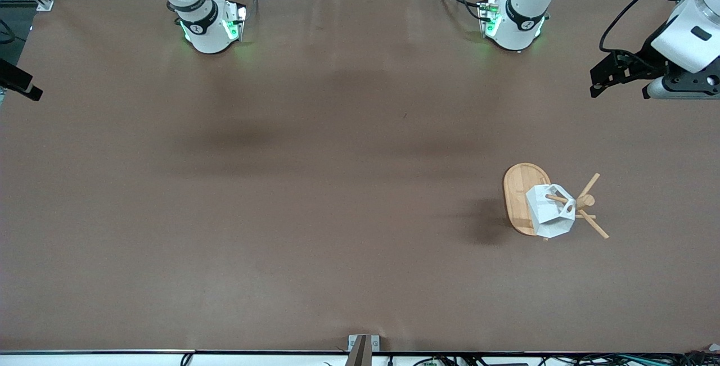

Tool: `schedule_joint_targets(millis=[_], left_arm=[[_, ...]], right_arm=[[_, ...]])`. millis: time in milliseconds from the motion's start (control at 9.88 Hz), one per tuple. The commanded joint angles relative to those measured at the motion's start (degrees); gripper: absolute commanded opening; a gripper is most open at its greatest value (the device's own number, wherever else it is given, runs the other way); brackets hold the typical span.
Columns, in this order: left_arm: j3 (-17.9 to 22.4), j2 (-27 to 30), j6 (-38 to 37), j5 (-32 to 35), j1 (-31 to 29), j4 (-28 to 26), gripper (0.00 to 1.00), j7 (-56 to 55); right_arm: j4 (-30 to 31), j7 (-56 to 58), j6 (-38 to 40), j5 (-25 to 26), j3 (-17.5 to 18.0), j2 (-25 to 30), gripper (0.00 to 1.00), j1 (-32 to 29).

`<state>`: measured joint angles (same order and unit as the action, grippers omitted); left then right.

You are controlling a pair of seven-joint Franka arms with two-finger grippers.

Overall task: Hang cup on rack
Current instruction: 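Open the left gripper and raise it away from the hung cup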

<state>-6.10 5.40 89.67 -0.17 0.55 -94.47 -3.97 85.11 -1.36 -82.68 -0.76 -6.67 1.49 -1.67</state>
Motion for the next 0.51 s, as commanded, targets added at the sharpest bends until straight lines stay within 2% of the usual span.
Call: schedule_joint_targets(millis=[0, 405], left_arm=[[0.1, -1.5, -0.8, 1.0, 0.2, 0.8, 1.00, 0.8], [0.1, -2.8, -1.9, 0.7, 0.2, 2.9, 1.00, 0.6]], right_arm=[[-0.7, 0.4, 0.1, 0.6, 0.5, -0.2, 1.00, -0.4], [-0.6, 0.0, 0.5, 0.5, 0.5, 0.0, 1.00, -0.2]])
